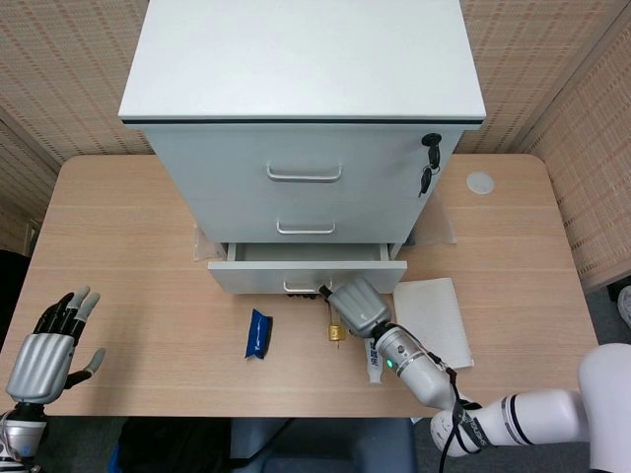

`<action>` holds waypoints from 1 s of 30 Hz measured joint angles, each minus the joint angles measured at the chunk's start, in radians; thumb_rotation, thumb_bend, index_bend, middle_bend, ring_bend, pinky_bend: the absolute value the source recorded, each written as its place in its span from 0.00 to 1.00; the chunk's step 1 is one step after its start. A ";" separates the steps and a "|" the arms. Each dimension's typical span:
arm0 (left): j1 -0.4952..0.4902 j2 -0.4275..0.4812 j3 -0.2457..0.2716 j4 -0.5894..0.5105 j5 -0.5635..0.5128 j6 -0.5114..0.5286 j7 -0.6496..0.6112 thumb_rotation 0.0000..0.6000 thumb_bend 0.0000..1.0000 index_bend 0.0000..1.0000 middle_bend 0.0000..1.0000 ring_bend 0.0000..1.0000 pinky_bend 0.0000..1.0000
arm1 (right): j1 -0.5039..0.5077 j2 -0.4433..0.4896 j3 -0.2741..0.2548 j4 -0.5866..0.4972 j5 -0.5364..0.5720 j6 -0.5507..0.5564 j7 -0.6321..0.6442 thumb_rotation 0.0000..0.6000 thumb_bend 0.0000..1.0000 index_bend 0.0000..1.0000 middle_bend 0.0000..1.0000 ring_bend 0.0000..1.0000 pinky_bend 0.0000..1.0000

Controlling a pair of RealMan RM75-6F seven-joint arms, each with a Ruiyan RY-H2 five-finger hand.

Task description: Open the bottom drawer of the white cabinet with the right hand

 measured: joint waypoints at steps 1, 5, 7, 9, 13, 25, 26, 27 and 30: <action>0.000 0.000 0.000 0.000 0.000 0.001 0.000 1.00 0.33 0.06 0.00 0.04 0.13 | -0.001 0.002 -0.004 -0.007 -0.005 0.003 -0.001 1.00 0.33 0.15 0.91 0.98 0.90; 0.001 0.000 0.000 -0.001 0.000 0.001 0.002 1.00 0.33 0.06 0.00 0.04 0.13 | -0.006 0.010 -0.017 -0.035 -0.026 0.017 -0.005 1.00 0.33 0.15 0.91 0.98 0.90; 0.001 0.001 0.000 -0.002 -0.001 0.001 0.003 1.00 0.33 0.06 0.00 0.04 0.13 | -0.008 0.014 -0.023 -0.050 -0.032 0.025 -0.010 1.00 0.33 0.15 0.91 0.98 0.90; 0.002 0.002 0.000 -0.002 -0.002 0.004 0.003 1.00 0.33 0.06 0.00 0.04 0.13 | -0.009 0.017 -0.029 -0.064 -0.035 0.030 -0.017 1.00 0.33 0.15 0.91 0.98 0.90; 0.007 0.007 0.000 -0.004 -0.002 0.010 0.001 1.00 0.33 0.06 0.00 0.04 0.13 | -0.009 0.023 -0.039 -0.086 -0.031 0.038 -0.035 1.00 0.33 0.15 0.91 0.98 0.90; 0.014 0.010 0.003 -0.003 0.001 0.018 -0.004 1.00 0.33 0.06 0.00 0.04 0.13 | -0.009 0.031 -0.068 -0.145 -0.040 0.058 -0.067 1.00 0.33 0.15 0.91 0.98 0.90; 0.014 0.010 0.003 -0.003 0.001 0.018 -0.004 1.00 0.33 0.06 0.00 0.04 0.13 | -0.010 0.032 -0.071 -0.151 -0.042 0.060 -0.069 1.00 0.33 0.15 0.91 0.98 0.90; 0.014 0.010 0.003 -0.003 0.002 0.018 -0.005 1.00 0.33 0.06 0.00 0.04 0.13 | -0.011 0.034 -0.075 -0.158 -0.044 0.061 -0.072 1.00 0.33 0.15 0.91 0.98 0.90; 0.015 0.010 0.003 -0.003 0.003 0.019 -0.005 1.00 0.33 0.06 0.00 0.04 0.13 | -0.013 0.039 -0.084 -0.175 -0.055 0.066 -0.078 1.00 0.33 0.15 0.91 0.98 0.90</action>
